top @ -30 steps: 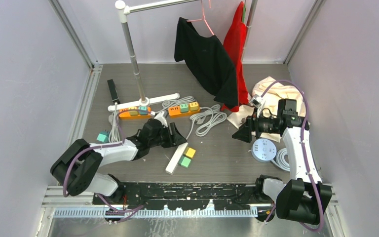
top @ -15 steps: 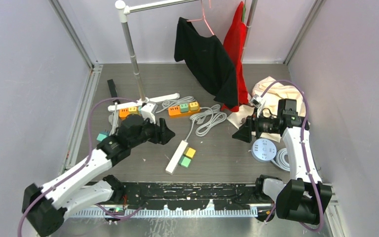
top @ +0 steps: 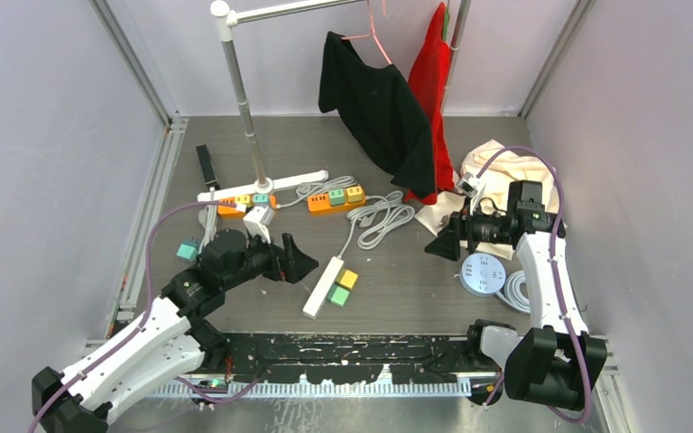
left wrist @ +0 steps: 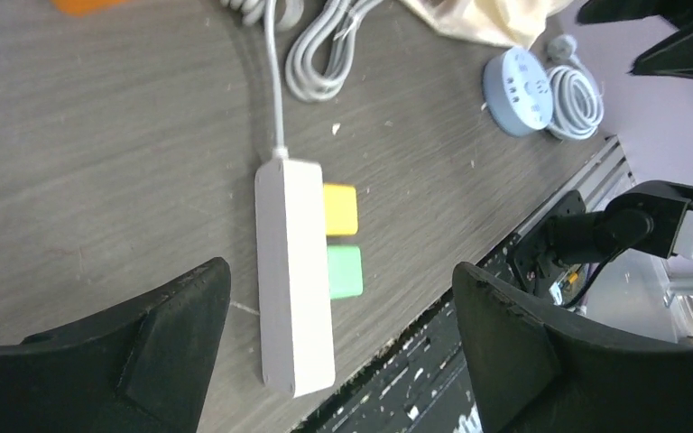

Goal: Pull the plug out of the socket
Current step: Move the socket to the center of the board, then remove the plug from the socket.

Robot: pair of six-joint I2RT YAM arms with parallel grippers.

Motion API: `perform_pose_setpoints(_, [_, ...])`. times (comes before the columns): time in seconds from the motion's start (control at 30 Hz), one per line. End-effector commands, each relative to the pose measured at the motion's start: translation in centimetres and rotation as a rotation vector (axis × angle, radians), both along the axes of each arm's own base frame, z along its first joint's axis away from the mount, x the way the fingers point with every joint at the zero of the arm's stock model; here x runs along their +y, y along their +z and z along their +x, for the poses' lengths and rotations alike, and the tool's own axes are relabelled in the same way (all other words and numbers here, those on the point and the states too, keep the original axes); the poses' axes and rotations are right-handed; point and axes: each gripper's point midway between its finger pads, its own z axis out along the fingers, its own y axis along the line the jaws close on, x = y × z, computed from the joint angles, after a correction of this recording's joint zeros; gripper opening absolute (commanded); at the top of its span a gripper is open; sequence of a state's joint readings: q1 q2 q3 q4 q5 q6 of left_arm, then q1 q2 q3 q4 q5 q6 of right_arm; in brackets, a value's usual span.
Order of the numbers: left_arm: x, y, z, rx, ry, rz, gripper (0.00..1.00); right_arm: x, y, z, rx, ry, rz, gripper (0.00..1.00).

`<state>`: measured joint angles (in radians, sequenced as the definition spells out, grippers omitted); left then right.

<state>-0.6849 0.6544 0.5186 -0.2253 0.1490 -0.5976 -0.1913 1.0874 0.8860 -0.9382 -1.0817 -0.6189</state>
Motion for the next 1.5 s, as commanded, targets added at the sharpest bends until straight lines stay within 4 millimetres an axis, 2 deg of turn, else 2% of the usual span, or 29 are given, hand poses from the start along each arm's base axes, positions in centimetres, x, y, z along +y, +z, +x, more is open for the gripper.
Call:
perform_pose_setpoints(0.0, [-0.5,-1.0,-0.9,0.127,0.018,0.042,0.9,0.0,0.0,0.3,-0.028,0.009,-0.01,0.76])
perform_pose_setpoints(0.03, [0.1,-2.5,-1.6,0.161,0.036,0.134,0.89,0.0,0.0,0.3,-0.029,0.01,-0.011,0.76])
perform_pose_setpoints(0.1, [0.4,-3.9,-2.7,0.147,0.054,0.316,0.89,0.0,0.0,0.4,-0.03,0.009,-0.014,0.76])
perform_pose_setpoints(0.2, [0.7,-4.6,-3.7,0.062,0.078,0.573,0.9,-0.1,-0.2,0.4,-0.029,0.007,-0.021,0.76])
perform_pose_setpoints(0.27, [0.1,-4.9,-4.0,0.011,0.071,0.713,0.9,-0.2,-0.2,0.4,-0.028,0.006,-0.021,0.76])
perform_pose_setpoints(0.4, [-0.6,-7.0,-3.8,0.006,0.057,0.935,0.88,-0.2,-0.3,0.4,-0.024,0.006,-0.023,0.76])
perform_pose_setpoints(0.5, [-1.1,-8.3,-3.7,0.025,0.051,1.016,0.82,-0.2,-0.3,0.4,-0.027,0.006,-0.026,0.76])
perform_pose_setpoints(0.57, [-1.7,-9.2,-3.8,0.038,0.027,1.029,0.82,-0.2,-0.3,0.4,-0.029,0.006,-0.026,0.76])
perform_pose_setpoints(0.7, [-3.9,-11.3,-4.9,0.069,-0.078,0.953,0.68,-0.2,-0.2,0.4,-0.031,0.006,-0.026,0.76])
perform_pose_setpoints(0.8, [-5.5,-12.1,-5.6,0.089,-0.122,0.865,0.61,-0.2,-0.2,0.4,-0.031,0.007,-0.026,0.76])
perform_pose_setpoints(0.87, [-5.7,-12.8,-5.7,0.101,-0.128,0.838,0.58,-0.2,-0.2,0.4,-0.032,0.007,-0.026,0.76])
perform_pose_setpoints(1.03, [-4.7,-14.2,-5.7,0.151,-0.119,0.834,0.55,-0.2,-0.2,0.4,-0.03,0.007,-0.026,0.76])
perform_pose_setpoints(1.2, [-4.6,-14.9,-5.6,0.184,-0.126,0.787,0.44,-0.2,-0.2,0.4,-0.031,0.007,-0.026,0.76])
perform_pose_setpoints(1.27, [-4.6,-15.0,-5.5,0.195,-0.124,0.772,0.32,-0.2,-0.3,0.4,-0.03,0.007,-0.026,0.76])
perform_pose_setpoints(1.37, [-4.7,-14.6,-5.4,0.204,-0.133,0.749,0.01,-0.2,-0.3,0.4,-0.029,0.007,-0.026,0.76])
perform_pose_setpoints(1.47, [-5.8,-13.4,-5.6,0.186,-0.184,0.679,0.0,-0.1,-0.2,0.3,-0.031,0.01,-0.023,0.76])
